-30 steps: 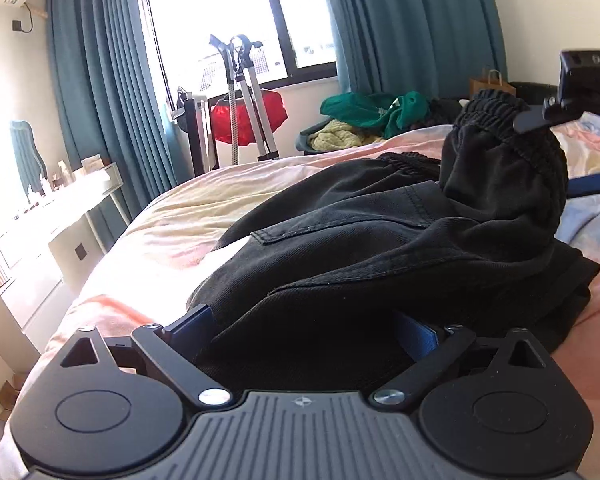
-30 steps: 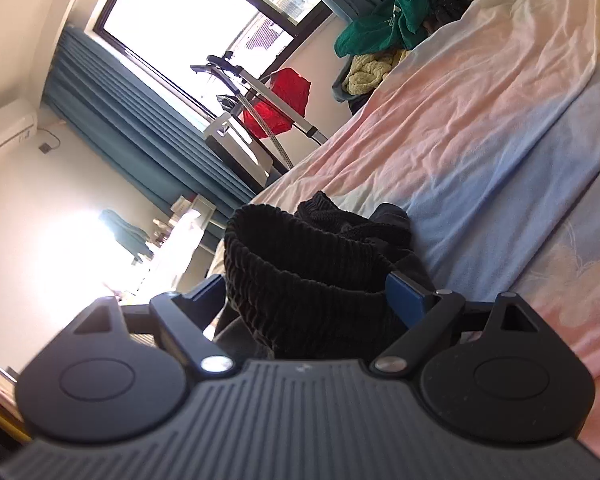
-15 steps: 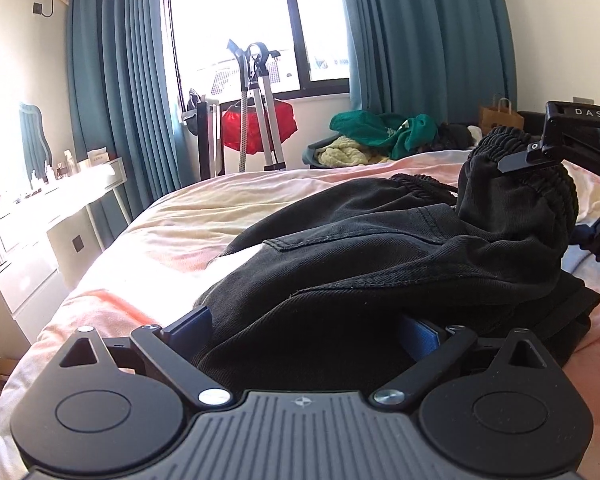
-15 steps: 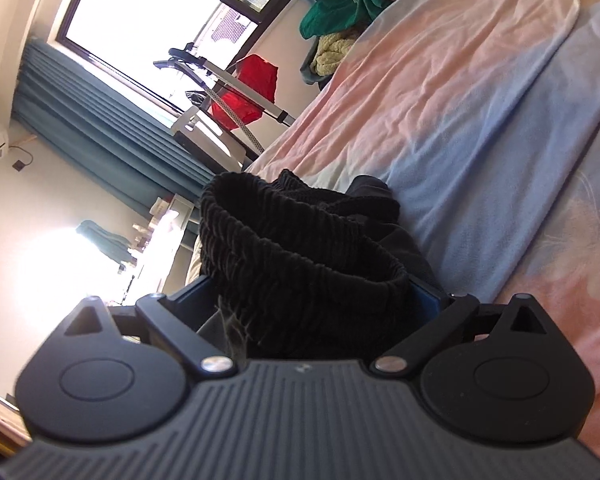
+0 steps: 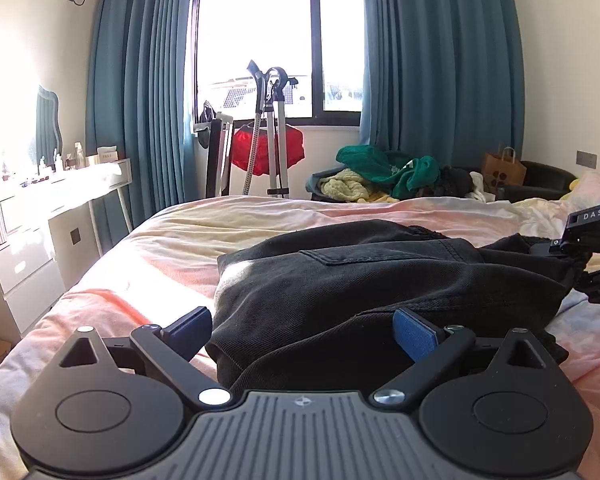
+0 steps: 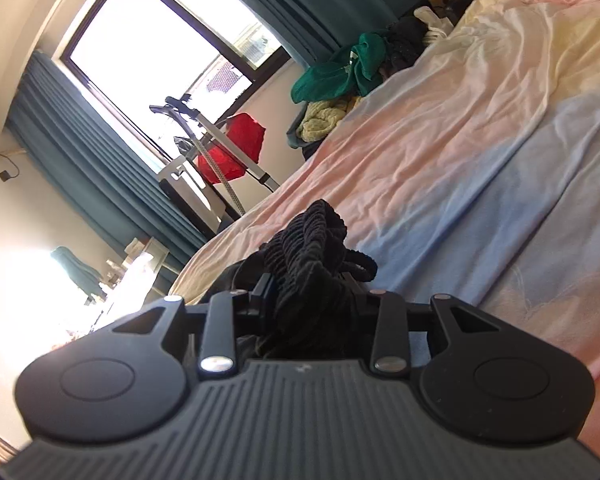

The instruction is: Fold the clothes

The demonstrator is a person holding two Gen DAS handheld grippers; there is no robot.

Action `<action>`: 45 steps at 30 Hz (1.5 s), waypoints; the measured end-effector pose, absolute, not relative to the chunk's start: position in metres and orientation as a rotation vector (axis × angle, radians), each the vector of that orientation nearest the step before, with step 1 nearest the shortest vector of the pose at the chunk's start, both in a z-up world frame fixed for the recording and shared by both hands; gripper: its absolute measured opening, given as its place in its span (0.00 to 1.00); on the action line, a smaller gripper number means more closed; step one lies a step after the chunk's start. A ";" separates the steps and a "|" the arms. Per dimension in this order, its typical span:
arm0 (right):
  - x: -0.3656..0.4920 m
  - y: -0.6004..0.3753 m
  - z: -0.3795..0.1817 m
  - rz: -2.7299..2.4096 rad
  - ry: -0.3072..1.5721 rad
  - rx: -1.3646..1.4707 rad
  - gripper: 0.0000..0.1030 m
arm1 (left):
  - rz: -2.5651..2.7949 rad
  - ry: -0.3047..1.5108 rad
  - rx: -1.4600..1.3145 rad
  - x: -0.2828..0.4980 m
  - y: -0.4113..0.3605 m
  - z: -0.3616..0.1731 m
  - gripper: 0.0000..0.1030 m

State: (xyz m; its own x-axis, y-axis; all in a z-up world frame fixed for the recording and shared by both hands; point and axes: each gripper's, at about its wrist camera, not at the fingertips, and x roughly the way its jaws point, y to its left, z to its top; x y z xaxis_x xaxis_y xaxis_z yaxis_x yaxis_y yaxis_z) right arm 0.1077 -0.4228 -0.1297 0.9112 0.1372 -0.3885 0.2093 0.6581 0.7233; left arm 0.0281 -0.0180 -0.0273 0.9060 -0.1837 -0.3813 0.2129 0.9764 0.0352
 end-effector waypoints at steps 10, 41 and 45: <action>0.103 -0.434 -0.162 -0.031 0.498 1.013 0.44 | -0.199 0.450 -0.040 0.040 0.009 -0.025 0.95; 0.109 -0.395 -0.130 0.170 0.512 0.874 0.90 | -0.246 0.658 -0.643 0.085 0.084 -0.055 0.96; 0.108 -0.388 -0.131 0.170 0.540 0.816 0.90 | -0.243 0.667 -0.646 0.089 0.082 -0.060 0.96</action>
State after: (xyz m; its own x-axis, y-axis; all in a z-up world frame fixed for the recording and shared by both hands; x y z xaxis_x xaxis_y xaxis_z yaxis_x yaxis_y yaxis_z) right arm 0.1076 -0.3884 -0.1310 0.8524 0.3465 -0.3916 0.0592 0.6800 0.7308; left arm 0.0887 0.0819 -0.0596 0.7669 -0.4069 -0.4963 0.0086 0.7797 -0.6261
